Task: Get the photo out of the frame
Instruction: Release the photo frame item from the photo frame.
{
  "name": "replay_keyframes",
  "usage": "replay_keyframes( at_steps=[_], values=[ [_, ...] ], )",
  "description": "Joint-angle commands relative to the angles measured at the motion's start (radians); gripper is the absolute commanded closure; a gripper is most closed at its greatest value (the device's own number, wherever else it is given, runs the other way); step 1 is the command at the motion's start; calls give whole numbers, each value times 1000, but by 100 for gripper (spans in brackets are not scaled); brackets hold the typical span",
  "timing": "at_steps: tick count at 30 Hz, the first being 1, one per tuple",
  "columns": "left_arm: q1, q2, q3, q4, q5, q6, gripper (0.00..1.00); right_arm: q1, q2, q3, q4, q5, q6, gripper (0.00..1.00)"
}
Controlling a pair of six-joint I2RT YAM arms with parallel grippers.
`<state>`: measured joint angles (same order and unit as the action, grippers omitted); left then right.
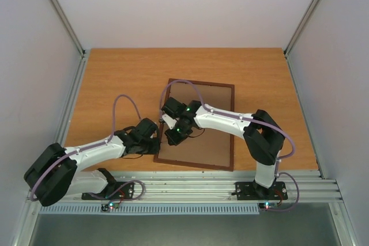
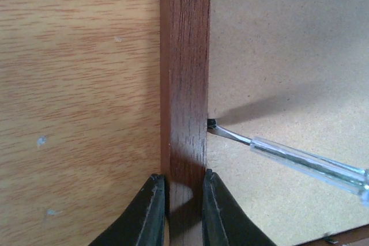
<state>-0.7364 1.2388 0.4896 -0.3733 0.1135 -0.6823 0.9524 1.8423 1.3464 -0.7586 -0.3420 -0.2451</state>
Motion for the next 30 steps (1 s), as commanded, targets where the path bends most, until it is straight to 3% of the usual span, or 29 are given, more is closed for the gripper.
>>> replay_keyframes(
  at_steps=[1, 14, 23, 30],
  values=[
    [-54, -3, -41, 134, 121, -16, 94, 55, -6, 154, 235, -79, 17, 99],
    [-174, 59, -44, 220, 69, -67, 95, 118, 76, 358, 152, -22, 29, 99],
    [-184, 45, -42, 194, 44, -65, 95, 129, 148, 535, 33, -34, -3, 99],
    [-184, 28, -40, 140, 3, -56, 94, 129, 127, 541, 1, -6, -37, 99]
  ],
)
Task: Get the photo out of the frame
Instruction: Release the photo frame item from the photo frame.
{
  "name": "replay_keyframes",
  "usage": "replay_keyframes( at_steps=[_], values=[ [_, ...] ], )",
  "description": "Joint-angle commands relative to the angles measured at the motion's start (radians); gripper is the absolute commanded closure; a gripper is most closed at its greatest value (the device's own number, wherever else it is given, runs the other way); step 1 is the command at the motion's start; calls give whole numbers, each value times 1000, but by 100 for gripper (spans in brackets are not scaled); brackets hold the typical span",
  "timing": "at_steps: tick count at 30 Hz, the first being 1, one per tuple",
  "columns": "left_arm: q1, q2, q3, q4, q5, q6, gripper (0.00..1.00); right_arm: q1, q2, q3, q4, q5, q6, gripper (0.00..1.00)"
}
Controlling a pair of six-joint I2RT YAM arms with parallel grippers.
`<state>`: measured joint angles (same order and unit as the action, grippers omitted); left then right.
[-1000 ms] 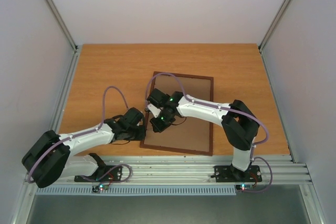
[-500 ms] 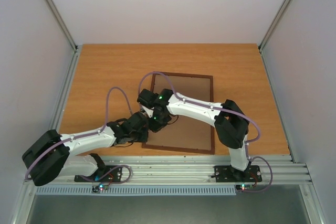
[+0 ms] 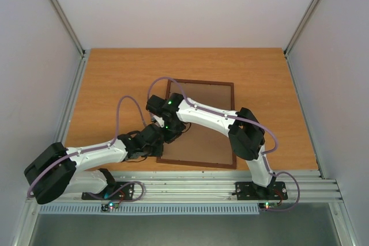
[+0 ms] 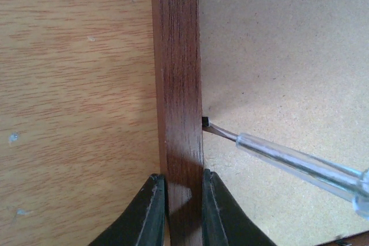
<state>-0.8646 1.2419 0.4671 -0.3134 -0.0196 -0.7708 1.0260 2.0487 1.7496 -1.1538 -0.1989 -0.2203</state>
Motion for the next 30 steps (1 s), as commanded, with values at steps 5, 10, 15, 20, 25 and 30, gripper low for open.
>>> replay_keyframes(
  at_steps=[5, 10, 15, 20, 25, 30],
  values=[
    [-56, 30, -13, 57, 125, 34, 94, 54, -83, 176, 371, -152, -72, 99],
    [-57, 4, -26, 76, 131, 24, 94, 55, -94, 170, 408, -166, -85, 99],
    [-56, -11, -21, 25, 93, 25, 93, 54, -122, 143, 428, -177, -118, 99],
    [-57, -16, -23, -12, 67, 13, 91, 43, -163, 76, 414, -181, -140, 99],
    [-56, -31, -29, -35, 37, 9, 88, 11, -230, -66, 387, -162, -178, 99],
    [-53, -17, -28, -54, 24, -5, 87, -38, -324, -238, 403, -174, -212, 99]
  ],
)
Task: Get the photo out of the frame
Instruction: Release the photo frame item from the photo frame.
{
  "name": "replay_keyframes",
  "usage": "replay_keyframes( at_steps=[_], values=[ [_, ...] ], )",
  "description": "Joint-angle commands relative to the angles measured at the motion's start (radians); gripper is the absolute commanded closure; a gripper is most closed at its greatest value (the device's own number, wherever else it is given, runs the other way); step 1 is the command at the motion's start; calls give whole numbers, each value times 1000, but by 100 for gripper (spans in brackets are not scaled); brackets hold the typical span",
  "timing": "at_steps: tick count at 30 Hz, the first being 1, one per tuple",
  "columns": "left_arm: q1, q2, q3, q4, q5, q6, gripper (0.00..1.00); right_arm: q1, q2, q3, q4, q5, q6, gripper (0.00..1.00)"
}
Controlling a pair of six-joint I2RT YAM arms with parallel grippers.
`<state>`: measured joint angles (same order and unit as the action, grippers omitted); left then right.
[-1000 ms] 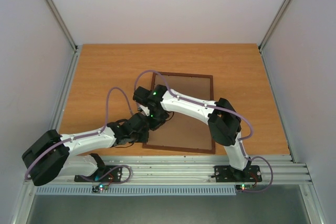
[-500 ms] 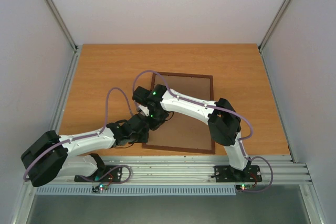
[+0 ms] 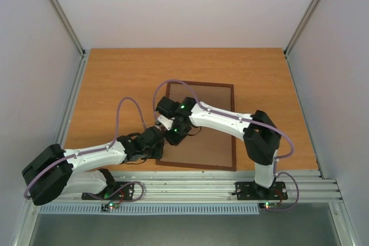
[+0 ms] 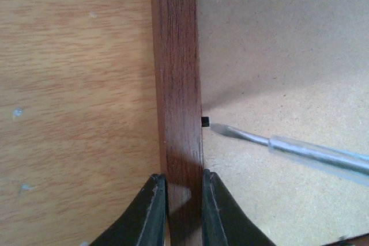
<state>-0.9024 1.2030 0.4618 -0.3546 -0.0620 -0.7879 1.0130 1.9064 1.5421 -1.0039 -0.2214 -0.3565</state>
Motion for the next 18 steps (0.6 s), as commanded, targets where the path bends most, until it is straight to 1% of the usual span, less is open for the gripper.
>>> replay_keyframes(
  at_steps=[1, 4, 5, 6, 8, 10, 13, 15, 18],
  values=[
    [-15, 26, -24, -15, 65, 8, 87, -32, -197, -55, 252, -155, -79, 99],
    [-15, 30, -17, -28, 65, 3, 87, -57, -250, -118, 274, -172, -89, 99],
    [-15, 26, -13, -32, 66, 3, 85, -69, -268, -137, 290, -188, -91, 99],
    [-15, 14, -11, -39, 65, 3, 80, -81, -279, -155, 301, -203, -92, 99],
    [-12, -10, 5, -69, 65, 3, 73, -106, -298, -183, 312, -209, -100, 99],
    [-8, -39, 24, -100, 39, 8, 64, -140, -305, -214, 326, -210, -107, 99],
    [11, -85, 51, -139, 24, 25, 59, -194, -313, -295, 388, -234, -117, 99],
    [42, -100, 68, -159, 27, 43, 55, -229, -320, -343, 437, -252, -122, 99],
    [112, -98, 90, -168, 53, 84, 54, -282, -311, -400, 501, -277, -122, 99]
  ],
)
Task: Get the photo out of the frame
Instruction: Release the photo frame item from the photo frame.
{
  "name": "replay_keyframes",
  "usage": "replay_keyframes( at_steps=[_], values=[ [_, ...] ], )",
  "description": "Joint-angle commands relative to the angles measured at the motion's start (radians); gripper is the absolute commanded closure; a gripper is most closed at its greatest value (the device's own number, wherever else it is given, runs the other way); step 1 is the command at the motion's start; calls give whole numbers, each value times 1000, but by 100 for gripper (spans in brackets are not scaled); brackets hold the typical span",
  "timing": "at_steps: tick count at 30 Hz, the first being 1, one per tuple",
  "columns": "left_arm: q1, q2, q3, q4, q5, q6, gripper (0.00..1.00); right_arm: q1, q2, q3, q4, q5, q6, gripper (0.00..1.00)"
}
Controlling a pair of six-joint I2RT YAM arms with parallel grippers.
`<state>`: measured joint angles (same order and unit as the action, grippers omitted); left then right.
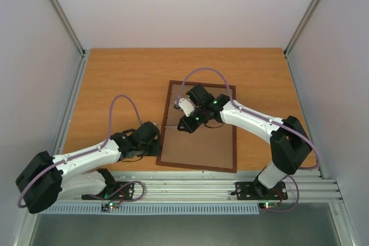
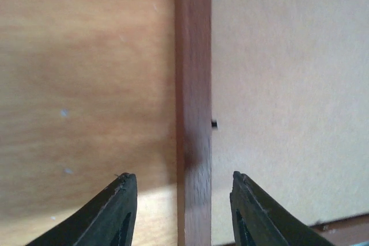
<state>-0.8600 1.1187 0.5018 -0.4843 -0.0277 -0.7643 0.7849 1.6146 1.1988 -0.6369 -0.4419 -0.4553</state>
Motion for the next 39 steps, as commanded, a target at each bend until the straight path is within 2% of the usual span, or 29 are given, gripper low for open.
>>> replay_keyframes(
  at_steps=[1, 3, 9, 17, 26, 34, 39],
  values=[
    [93, -7, 60, -38, 24, 73, 54, -67, -15, -70, 149, -66, -26, 99],
    [126, 15, 83, -27, 41, 108, 50, -89, -6, -93, 185, -71, -33, 99],
    [254, 170, 192, 34, 153, 190, 49, -161, 46, -116, 256, -103, -33, 99],
    [322, 391, 317, 70, 219, 241, 50, -214, 123, -124, 324, -145, -26, 99],
    [332, 513, 373, 65, 244, 270, 64, -221, 194, -128, 375, -169, -25, 99],
    [333, 538, 378, 65, 257, 276, 76, -224, 229, -122, 384, -187, -24, 99],
    [333, 543, 369, 74, 269, 272, 80, -225, 252, -123, 400, -192, -22, 99]
  ],
)
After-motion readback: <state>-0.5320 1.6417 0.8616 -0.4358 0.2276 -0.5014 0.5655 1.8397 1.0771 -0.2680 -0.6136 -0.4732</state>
